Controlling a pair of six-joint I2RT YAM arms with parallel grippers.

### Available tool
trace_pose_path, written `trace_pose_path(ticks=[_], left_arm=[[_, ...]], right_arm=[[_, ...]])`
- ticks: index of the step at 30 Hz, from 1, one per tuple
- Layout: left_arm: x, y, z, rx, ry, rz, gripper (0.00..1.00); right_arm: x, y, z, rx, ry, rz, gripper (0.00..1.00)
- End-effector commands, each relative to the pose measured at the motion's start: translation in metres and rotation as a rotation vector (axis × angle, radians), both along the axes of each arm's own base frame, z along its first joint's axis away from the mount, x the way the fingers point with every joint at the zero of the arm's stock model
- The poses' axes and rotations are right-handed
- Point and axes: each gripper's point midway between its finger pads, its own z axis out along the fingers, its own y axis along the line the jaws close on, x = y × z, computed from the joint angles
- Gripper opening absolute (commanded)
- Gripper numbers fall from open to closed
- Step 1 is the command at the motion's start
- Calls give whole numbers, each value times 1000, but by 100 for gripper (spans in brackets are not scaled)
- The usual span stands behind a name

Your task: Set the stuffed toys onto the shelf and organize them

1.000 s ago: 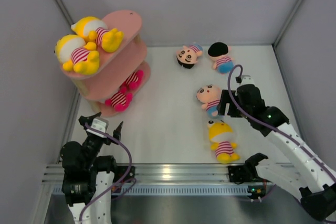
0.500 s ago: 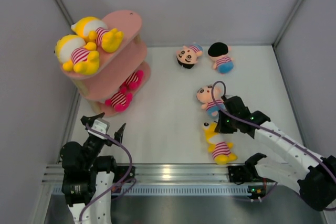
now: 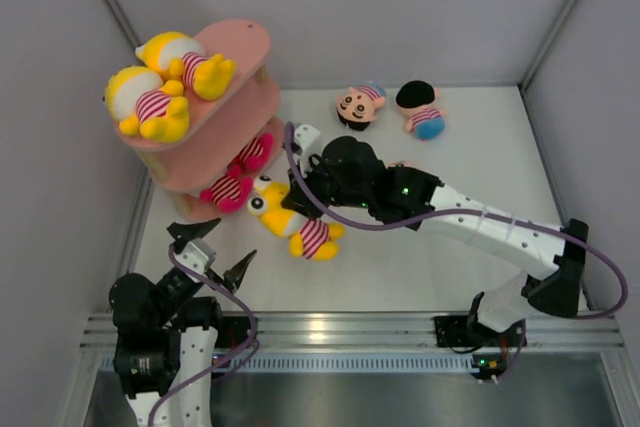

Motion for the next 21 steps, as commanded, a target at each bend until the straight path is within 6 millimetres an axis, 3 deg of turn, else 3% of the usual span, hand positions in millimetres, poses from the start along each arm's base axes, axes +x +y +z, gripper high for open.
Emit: trace_pose_path(ticks=[1,4,9,11,12,17,18,19,20,21], left_arm=[[-11,-13,20,21,-65,-97,99],[-11,-14,19,25,-63,-109,99],[-13,-20,18,38,-66,-155,99],[-13,-21,18,47,-68,-169,93],[-13,-20,19,60,-80,-168,86],[-10,-20,23,80,-96,-170,16],[-10,-20,25,72,-94,-171,13],[-10,-20,29,67,-102,-172,10],[-8,-18,31,59,-103,-154,8],[-6,-17,32,32,-90,-133,7]], right_arm=[[-6,42,34,37,-145,140,0],[-26,63,41,52,-186,252,0],[-48,75,57,106,-231,379,0],[-61,77,62,140,-254,455,0],[-64,74,67,159,-264,476,0],[-79,67,70,202,-286,548,0],[-80,65,71,206,-288,546,0],[-79,64,70,201,-284,540,4],[-76,61,72,203,-289,519,15],[-73,59,67,195,-284,495,53]])
